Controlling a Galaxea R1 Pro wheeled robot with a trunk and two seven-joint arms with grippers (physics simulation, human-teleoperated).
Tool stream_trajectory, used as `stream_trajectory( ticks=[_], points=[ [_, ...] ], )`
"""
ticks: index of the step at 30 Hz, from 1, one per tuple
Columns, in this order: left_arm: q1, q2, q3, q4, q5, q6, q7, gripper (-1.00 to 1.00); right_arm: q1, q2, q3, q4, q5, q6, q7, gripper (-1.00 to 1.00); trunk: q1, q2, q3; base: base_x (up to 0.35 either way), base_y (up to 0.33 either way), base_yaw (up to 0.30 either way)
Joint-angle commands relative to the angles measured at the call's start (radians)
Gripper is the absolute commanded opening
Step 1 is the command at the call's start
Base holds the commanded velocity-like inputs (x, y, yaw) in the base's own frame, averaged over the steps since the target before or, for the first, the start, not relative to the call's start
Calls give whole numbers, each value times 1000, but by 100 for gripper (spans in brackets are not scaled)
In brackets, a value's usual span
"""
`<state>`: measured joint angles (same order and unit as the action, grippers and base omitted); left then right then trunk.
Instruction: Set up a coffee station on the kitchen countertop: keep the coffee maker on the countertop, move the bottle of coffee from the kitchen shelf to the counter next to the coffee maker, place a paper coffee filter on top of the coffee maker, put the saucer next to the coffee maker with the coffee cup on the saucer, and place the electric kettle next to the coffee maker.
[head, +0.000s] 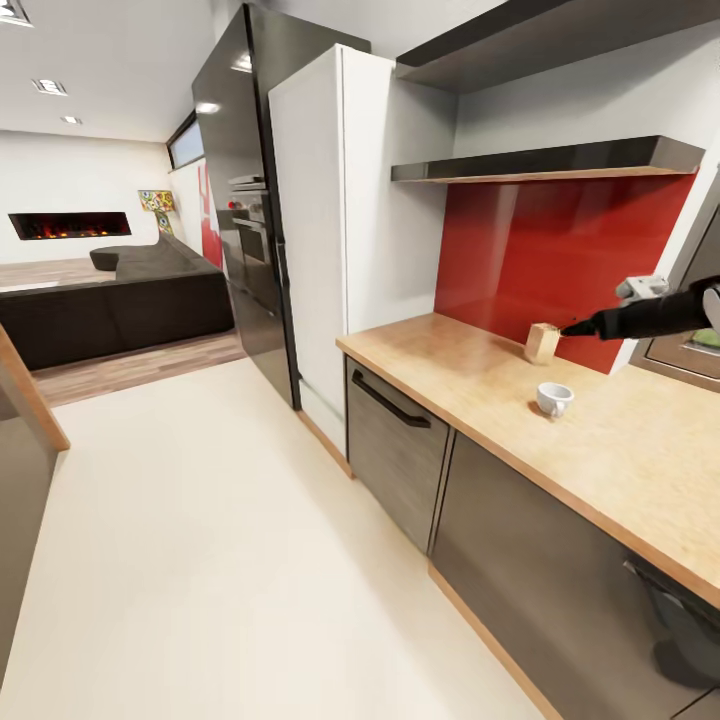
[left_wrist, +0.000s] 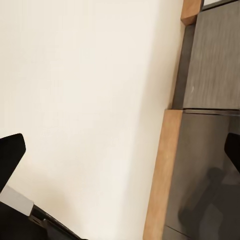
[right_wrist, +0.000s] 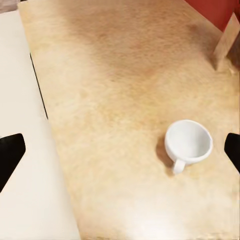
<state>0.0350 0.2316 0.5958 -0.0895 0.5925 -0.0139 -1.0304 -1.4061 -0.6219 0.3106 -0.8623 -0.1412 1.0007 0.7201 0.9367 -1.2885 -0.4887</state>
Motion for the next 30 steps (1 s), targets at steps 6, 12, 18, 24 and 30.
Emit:
stream_trajectory(
  ticks=[6,12,18,24,30],
  points=[
    [0,0,-7,-1,7,-1,-2,100,-6,-17,5,44,76,6,0,100,0,-1,-1,43,-95,0],
    [0,0,-7,-1,7,-1,-2,100,-7,-38,7,56,98,5,22,100,0,-1,-1,12,-25,0],
    [0,0,-7,-1,7,-1,-2,100,-7,-72,9,58,102,5,97,100,0,-1,-1,3,-5,0],
    [0,0,-7,-1,7,-1,-2,100,-6,-89,13,60,103,5,115,100,0,-1,-1,0,0,0],
    [0,0,-7,-1,7,-1,-2,100,-4,-91,14,60,103,4,117,100,0,-1,-1,0,0,-15]
  ],
)
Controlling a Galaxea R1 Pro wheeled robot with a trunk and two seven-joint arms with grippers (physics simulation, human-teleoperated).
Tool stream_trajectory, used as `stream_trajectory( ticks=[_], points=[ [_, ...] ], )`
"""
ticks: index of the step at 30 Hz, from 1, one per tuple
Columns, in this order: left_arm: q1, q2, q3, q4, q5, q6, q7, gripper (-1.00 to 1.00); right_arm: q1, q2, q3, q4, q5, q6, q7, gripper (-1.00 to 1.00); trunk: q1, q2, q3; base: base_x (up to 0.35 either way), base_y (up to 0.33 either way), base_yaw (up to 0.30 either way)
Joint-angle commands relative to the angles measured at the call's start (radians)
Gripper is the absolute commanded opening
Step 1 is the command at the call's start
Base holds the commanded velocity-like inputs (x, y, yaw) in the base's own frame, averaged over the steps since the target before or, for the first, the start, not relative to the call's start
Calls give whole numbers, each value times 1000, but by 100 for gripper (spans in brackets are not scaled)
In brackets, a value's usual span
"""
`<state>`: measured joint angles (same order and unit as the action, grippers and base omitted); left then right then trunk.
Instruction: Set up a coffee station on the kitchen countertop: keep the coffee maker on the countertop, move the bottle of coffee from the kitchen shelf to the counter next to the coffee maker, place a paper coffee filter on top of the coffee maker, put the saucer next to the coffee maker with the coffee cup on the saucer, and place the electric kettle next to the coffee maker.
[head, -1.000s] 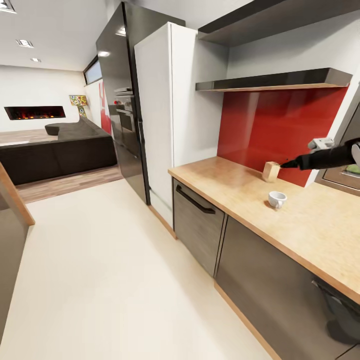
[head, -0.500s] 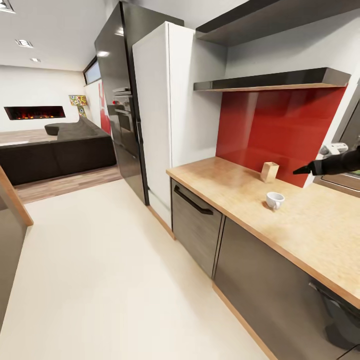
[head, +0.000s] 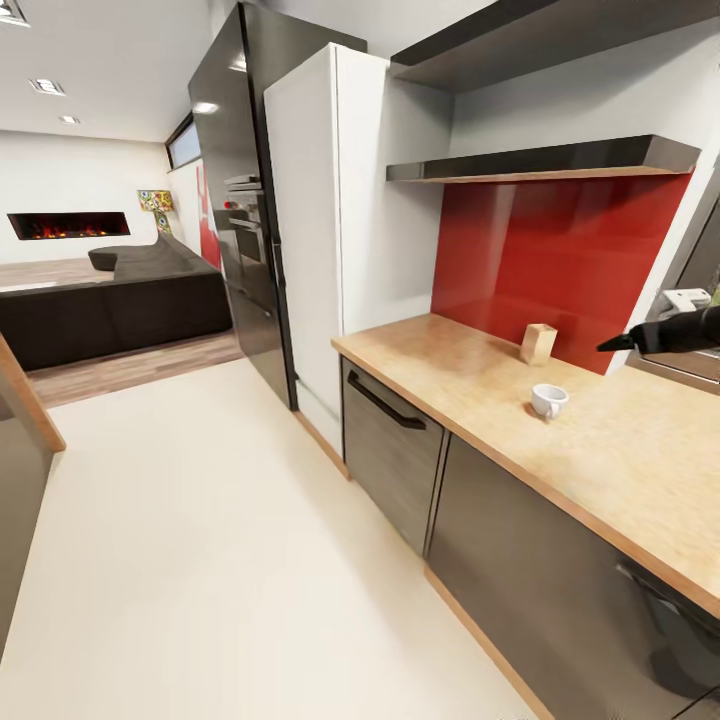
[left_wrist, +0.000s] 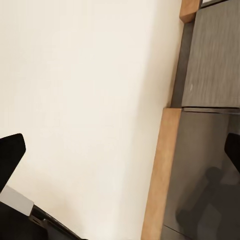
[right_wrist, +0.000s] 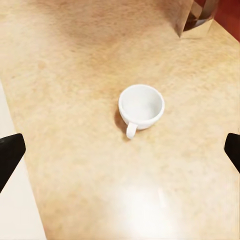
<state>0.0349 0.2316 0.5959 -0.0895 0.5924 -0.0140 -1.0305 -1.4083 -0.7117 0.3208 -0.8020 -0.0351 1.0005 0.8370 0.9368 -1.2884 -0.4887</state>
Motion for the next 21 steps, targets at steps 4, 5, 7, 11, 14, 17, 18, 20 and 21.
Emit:
stream_trajectory(
  ticks=[4,5,7,11,14,17,18,20,21],
  points=[
    [0,0,-7,-1,7,-1,-2,100,1,-1,4,0,-3,5,0,100,0,-1,-1,0,0,-150],
    [0,0,-7,-1,7,-1,-2,100,1,-1,4,0,-3,5,1,100,0,-1,-1,0,0,-212],
    [0,0,-7,-1,7,-1,-2,100,1,-2,4,0,-3,5,1,100,0,-1,-1,0,0,-235],
    [0,0,-7,-1,7,-1,-2,100,2,-1,4,0,-3,5,1,100,0,-1,-1,0,0,-245],
    [0,1,-7,-1,7,-1,-2,100,3,-1,3,0,-3,5,1,100,0,-1,-1,0,0,-229],
    [0,1,-8,-1,7,-1,-2,100,4,0,3,0,-3,5,1,100,0,-1,-1,48,34,-116],
    [0,1,-8,-1,7,-1,-2,100,4,-1,3,0,-3,5,1,100,0,-1,-1,154,112,-53],
    [0,2,-8,-1,7,-1,-3,100,5,0,3,0,-3,4,1,100,0,-1,-1,245,179,-16],
    [0,2,-8,-1,7,-1,-3,100,6,0,3,0,-4,5,1,100,0,-1,-1,256,187,-11]
  ],
)
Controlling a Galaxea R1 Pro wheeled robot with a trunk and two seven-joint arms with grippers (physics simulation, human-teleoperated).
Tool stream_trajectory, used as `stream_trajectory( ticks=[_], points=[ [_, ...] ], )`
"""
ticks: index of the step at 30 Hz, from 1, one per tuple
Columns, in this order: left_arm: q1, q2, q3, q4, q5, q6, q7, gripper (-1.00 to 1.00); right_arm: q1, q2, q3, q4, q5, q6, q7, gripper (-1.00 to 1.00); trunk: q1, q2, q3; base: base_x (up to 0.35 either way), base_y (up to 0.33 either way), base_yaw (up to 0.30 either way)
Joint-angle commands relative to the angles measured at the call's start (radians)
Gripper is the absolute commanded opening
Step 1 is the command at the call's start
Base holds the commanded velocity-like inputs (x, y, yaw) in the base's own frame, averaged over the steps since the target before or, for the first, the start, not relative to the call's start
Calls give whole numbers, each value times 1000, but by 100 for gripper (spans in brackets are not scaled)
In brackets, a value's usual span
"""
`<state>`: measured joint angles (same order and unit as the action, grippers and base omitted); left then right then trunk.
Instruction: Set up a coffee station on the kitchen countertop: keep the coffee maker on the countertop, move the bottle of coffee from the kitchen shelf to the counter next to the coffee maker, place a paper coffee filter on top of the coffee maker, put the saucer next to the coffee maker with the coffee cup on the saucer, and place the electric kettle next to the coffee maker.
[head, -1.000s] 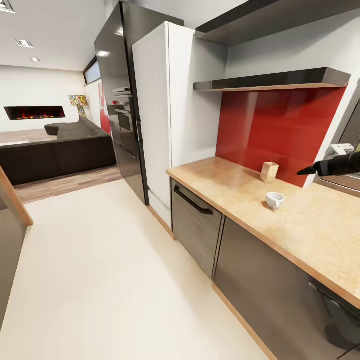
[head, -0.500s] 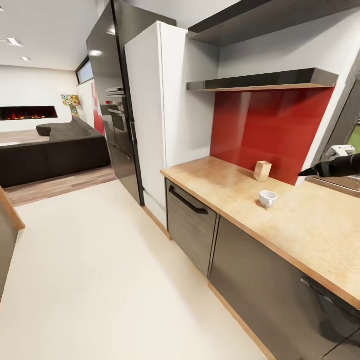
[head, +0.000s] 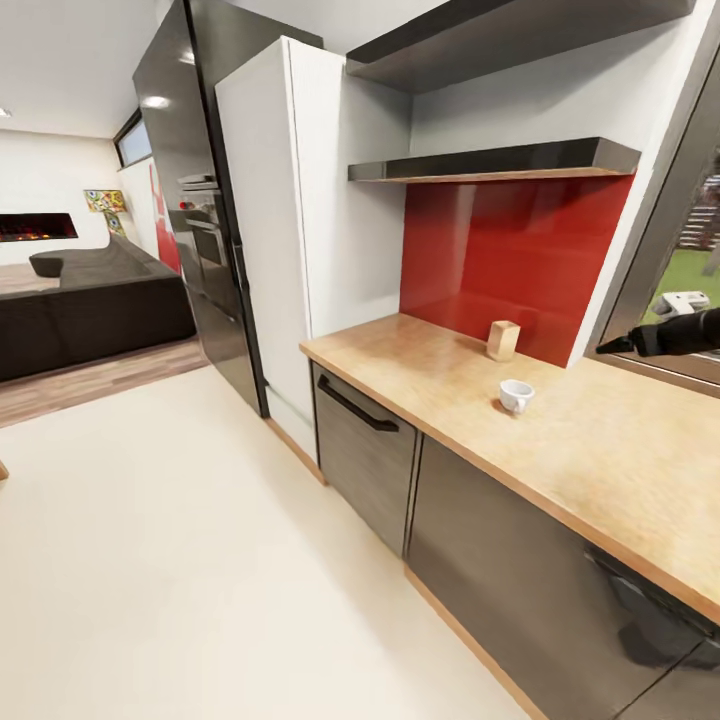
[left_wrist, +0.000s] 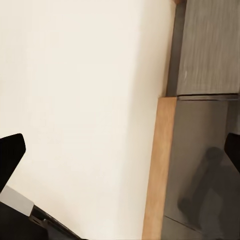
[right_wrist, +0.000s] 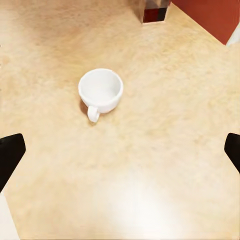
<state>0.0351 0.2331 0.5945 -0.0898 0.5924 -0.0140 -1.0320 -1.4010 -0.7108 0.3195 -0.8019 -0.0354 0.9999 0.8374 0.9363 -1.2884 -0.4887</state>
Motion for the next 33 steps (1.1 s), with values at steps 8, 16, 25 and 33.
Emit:
stream_trajectory(
  ticks=[8,16,25,33],
  points=[
    [0,0,-7,-1,7,-1,-2,100,-1,-1,4,0,-4,5,0,100,1,-1,-1,274,200,-6],
    [0,0,-6,-1,7,-1,-2,100,-1,-1,4,0,-6,6,2,100,1,-1,-1,126,92,-156],
    [0,0,-5,-1,7,-1,-2,100,-1,-1,4,0,-7,6,2,100,1,-1,-1,7,5,-253],
    [0,0,-7,-1,7,-1,-1,100,0,-1,4,0,-7,6,2,100,1,-1,-1,67,0,-166]
  ],
)
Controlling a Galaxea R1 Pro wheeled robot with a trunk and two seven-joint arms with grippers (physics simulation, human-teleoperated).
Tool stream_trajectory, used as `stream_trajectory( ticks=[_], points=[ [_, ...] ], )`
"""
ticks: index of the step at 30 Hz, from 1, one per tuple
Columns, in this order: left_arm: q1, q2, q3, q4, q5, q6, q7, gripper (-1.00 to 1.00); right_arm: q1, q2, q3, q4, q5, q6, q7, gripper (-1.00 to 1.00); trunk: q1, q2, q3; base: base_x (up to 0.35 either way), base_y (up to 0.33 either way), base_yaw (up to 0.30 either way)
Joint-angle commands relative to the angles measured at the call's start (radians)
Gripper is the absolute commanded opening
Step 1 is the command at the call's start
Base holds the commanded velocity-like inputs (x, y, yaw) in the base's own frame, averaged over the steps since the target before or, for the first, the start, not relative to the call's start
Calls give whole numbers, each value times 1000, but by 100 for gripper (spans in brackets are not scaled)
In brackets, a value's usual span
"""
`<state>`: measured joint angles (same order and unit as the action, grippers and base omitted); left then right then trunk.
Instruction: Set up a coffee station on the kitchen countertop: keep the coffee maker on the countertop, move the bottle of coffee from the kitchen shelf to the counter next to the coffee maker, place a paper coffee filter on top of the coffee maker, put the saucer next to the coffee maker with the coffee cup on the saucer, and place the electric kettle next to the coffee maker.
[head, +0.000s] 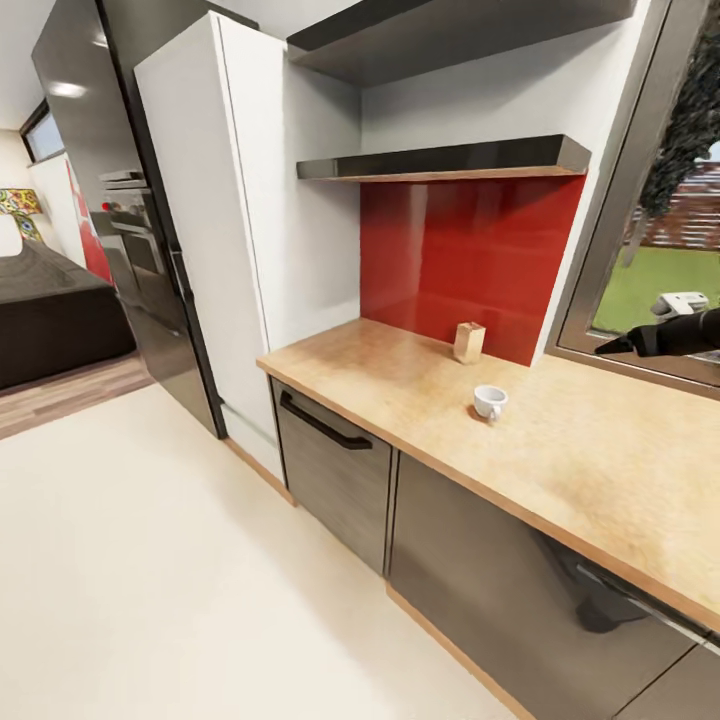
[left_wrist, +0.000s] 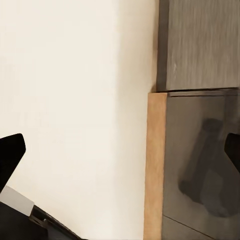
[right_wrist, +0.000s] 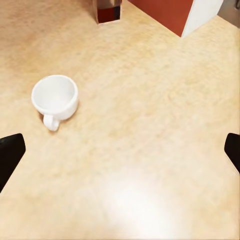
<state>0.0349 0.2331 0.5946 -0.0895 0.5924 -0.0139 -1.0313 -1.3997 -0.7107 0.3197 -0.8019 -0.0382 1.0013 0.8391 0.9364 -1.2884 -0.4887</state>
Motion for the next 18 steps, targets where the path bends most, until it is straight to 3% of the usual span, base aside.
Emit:
stream_trajectory(
  ticks=[1,18],
  points=[
    [0,0,-7,-1,7,-1,-2,100,-1,-1,4,0,-4,5,0,100,0,-1,-1,236,0,-35],
    [0,0,-7,-1,7,-1,-1,100,2,6,18,7,-5,4,-1,100,0,-1,-1,215,-24,-5]
  ],
)
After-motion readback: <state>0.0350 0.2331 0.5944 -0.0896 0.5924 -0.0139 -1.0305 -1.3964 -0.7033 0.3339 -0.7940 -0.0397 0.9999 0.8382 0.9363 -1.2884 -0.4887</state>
